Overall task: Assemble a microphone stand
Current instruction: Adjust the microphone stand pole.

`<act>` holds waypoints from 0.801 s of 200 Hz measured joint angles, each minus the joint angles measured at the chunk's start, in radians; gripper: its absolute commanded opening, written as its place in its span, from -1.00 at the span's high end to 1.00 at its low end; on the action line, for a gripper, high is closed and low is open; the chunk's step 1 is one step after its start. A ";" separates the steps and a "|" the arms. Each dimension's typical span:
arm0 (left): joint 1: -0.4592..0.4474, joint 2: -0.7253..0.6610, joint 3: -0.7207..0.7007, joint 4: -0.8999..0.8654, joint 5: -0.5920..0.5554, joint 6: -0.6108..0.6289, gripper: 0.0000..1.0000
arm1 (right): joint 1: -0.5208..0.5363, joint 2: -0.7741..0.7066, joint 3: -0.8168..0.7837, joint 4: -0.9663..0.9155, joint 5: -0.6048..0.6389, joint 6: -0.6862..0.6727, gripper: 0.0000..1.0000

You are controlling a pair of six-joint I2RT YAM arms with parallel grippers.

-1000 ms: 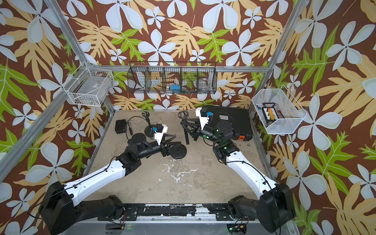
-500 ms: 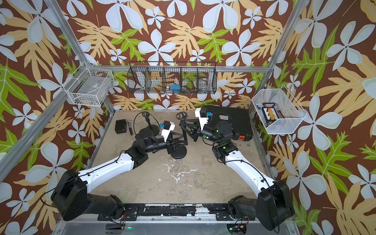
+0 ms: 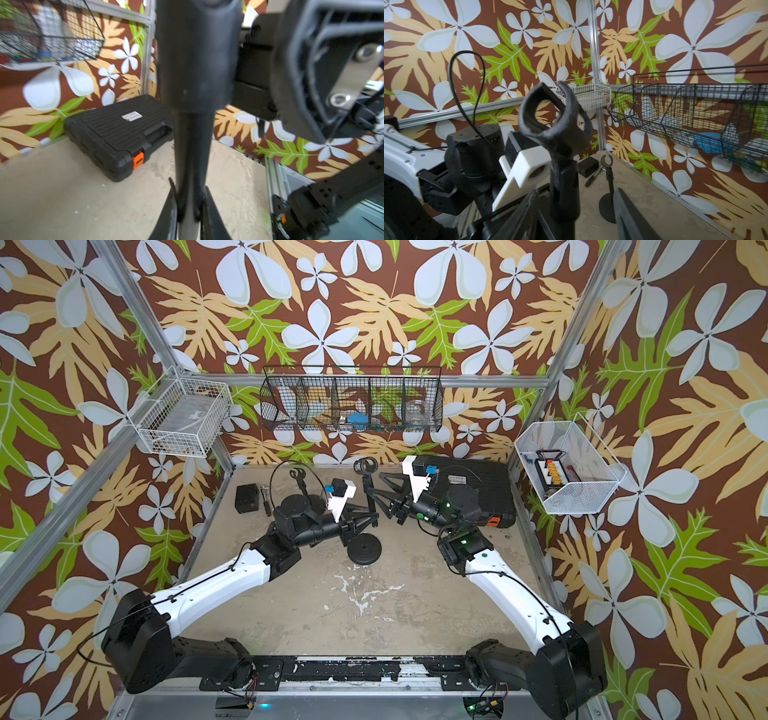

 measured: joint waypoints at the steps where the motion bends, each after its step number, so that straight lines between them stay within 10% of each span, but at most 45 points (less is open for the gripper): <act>1: 0.000 0.000 0.003 -0.005 -0.005 0.005 0.90 | 0.000 -0.001 0.000 -0.004 0.002 -0.002 -0.24; 61: 0.002 0.046 0.101 -0.217 -0.151 0.124 0.92 | -0.006 -0.048 0.009 -0.246 0.021 -0.133 -0.17; 160: 0.002 0.031 0.079 -0.240 -0.057 0.143 0.91 | -0.006 0.028 0.144 -0.420 -0.035 -0.164 -0.20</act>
